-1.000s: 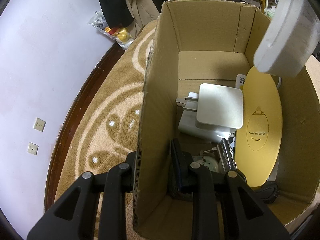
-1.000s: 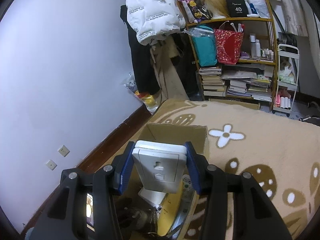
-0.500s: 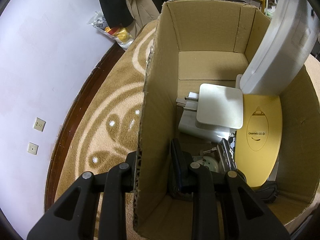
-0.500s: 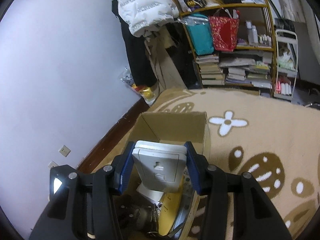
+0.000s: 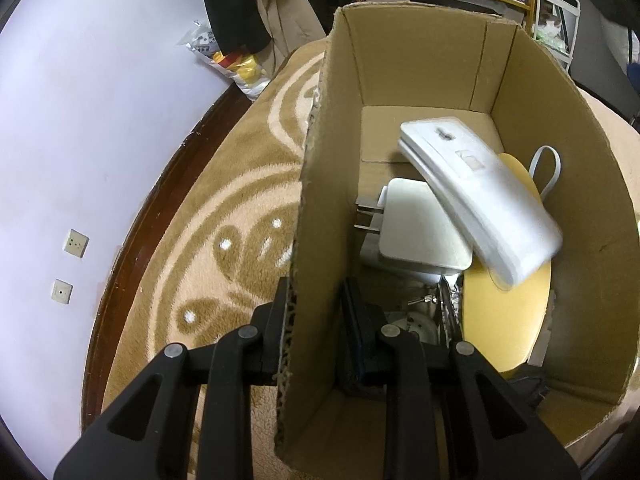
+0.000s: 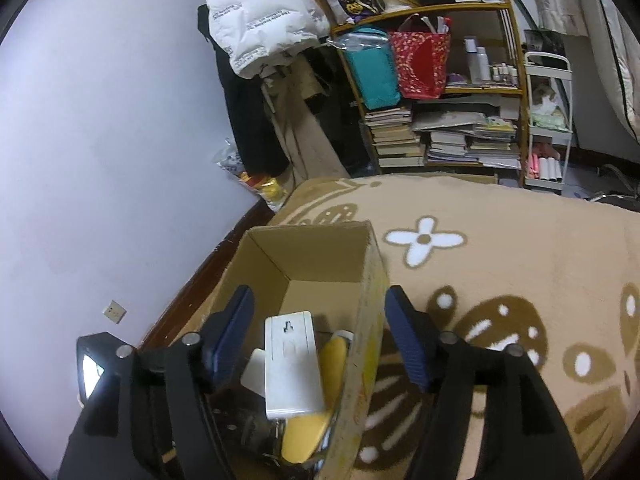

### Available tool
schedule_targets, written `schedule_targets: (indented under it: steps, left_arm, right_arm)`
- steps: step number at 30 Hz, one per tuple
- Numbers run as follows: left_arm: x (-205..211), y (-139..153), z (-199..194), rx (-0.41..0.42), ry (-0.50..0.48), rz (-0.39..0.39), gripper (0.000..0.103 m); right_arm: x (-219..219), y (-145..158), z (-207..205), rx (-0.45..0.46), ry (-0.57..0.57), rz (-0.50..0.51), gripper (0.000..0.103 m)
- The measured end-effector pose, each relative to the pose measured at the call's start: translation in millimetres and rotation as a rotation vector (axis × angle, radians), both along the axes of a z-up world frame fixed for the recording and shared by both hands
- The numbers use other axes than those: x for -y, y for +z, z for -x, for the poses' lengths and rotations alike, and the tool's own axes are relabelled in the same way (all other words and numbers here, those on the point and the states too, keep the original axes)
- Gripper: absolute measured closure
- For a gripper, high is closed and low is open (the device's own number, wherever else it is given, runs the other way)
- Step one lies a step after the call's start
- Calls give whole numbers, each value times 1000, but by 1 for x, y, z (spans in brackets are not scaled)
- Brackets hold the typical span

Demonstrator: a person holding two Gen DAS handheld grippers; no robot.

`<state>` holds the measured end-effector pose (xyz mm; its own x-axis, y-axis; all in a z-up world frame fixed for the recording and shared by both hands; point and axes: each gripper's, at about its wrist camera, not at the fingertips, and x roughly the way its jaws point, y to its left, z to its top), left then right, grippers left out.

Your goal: Organize rigid objects

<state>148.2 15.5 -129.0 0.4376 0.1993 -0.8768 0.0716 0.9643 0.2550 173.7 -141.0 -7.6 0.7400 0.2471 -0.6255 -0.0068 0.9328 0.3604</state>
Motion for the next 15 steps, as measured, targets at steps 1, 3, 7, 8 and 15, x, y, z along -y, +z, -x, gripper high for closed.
schedule_targets:
  steps: [1, 3, 7, 8, 15]
  left_arm:
    - [0, 1, 1, 7, 1, 2, 79]
    - [-2, 3, 4, 13, 4, 8, 79]
    - [-4, 8, 9, 29, 2, 17, 78]
    - [-5, 9, 10, 35, 3, 19, 78]
    - [-5, 27, 18, 82, -5, 51, 78]
  right_arm:
    - [-1, -1, 0, -4, -4, 3, 26]
    - [3, -3, 2, -20, -11, -9, 21]
    - [9, -6, 8, -51, -32, 4, 18]
    - [9, -6, 11, -52, -35, 10, 16]
    - [19, -5, 34, -65, -70, 21, 9]
